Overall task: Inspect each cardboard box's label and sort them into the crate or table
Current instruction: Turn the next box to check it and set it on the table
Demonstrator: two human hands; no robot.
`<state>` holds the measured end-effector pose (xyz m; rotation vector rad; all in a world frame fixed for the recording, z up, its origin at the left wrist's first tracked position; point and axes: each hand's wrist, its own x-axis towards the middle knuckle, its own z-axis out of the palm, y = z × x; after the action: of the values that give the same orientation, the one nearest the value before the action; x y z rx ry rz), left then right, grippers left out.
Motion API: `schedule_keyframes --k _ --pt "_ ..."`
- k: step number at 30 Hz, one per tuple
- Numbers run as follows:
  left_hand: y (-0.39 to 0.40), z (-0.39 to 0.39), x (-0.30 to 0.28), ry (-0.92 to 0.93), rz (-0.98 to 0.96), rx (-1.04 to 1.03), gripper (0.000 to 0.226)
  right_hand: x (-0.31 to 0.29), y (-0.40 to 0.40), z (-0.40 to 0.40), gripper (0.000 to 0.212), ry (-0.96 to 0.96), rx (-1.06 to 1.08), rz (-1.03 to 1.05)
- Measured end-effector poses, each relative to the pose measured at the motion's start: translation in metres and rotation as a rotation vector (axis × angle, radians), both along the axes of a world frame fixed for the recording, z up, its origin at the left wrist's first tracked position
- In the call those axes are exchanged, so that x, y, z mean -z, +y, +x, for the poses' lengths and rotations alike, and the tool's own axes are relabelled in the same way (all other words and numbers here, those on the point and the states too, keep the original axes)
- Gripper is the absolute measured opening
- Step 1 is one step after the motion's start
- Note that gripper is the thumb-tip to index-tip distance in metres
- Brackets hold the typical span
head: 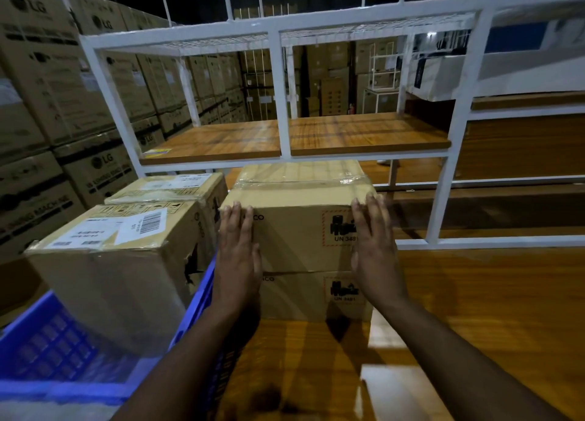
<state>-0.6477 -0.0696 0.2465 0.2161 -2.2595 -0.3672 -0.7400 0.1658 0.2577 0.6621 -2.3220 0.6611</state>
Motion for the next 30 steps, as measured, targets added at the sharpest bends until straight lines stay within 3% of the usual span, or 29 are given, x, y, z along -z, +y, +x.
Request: schedule_keyframes --k 6,11,15,21,30 --pt "-0.004 0.005 -0.007 -0.079 -0.046 -0.014 0.082 -0.005 0.003 0.004 0.100 -0.032 0.008 0.078" --pt "0.009 0.017 -0.019 -0.062 -0.009 -0.023 0.069 -0.015 0.006 0.022 0.088 -0.009 -0.001 0.133" --pt "0.039 0.038 -0.016 -0.040 0.013 0.037 0.066 -0.010 0.008 0.049 0.077 0.013 -0.124 0.117" --pt "0.077 0.091 0.003 -0.066 -0.031 0.060 0.073 0.010 0.006 0.093 0.078 -0.028 -0.294 0.160" --pt "0.077 0.218 0.069 -0.040 -0.011 -0.159 0.067 0.050 -0.028 0.192 0.079 -0.072 -0.621 0.184"
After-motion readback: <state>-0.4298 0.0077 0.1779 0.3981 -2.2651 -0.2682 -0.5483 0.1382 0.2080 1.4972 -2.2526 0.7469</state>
